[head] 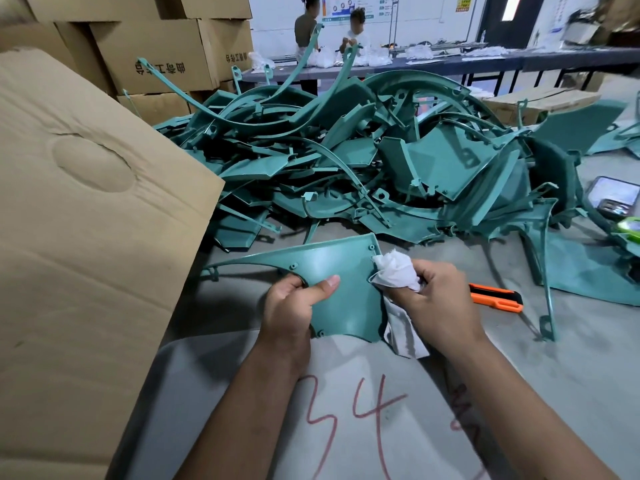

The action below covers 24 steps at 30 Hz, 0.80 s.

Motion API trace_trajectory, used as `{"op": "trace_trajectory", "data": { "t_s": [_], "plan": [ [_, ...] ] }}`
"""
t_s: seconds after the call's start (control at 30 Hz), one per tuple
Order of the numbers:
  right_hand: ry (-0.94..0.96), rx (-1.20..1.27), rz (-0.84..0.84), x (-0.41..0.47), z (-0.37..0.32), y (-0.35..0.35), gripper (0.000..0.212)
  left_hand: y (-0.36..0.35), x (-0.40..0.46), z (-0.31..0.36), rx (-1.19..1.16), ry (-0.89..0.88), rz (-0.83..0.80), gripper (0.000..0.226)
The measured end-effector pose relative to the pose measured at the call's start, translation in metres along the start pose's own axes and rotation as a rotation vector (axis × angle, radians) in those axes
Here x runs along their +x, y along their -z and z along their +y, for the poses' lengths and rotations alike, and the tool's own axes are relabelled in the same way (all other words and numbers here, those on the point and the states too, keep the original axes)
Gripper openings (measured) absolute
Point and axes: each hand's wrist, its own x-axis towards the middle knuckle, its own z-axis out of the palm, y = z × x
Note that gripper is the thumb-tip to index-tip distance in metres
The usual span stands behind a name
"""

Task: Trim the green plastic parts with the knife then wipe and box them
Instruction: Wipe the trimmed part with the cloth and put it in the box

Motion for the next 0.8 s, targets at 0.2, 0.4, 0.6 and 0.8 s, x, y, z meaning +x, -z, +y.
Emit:
{"op": "trace_trajectory", "data": {
  "t_s": [0.2, 0.4, 0.6, 0.8],
  "plan": [
    [0.147, 0.219, -0.103, -0.010, -0.024, -0.006, 0.026, 0.004, 0.002, 0.014, -0.132, 0.031, -0.041, 0.042],
    [0.051, 0.492, 0.027, -0.012, -0.030, -0.009, 0.046, 0.001, -0.006, 0.010, 0.098, 0.086, -0.233, 0.031],
    [-0.043, 0.674, -0.059, -0.010, -0.043, -0.002, 0.058, 0.000, -0.006, 0.009, 0.119, 0.050, -0.227, 0.030],
    [-0.035, 0.432, 0.025, -0.005, -0.031, -0.003, 0.025, -0.001, -0.007, 0.007, 0.093, 0.027, -0.197, 0.031]
  ]
}}
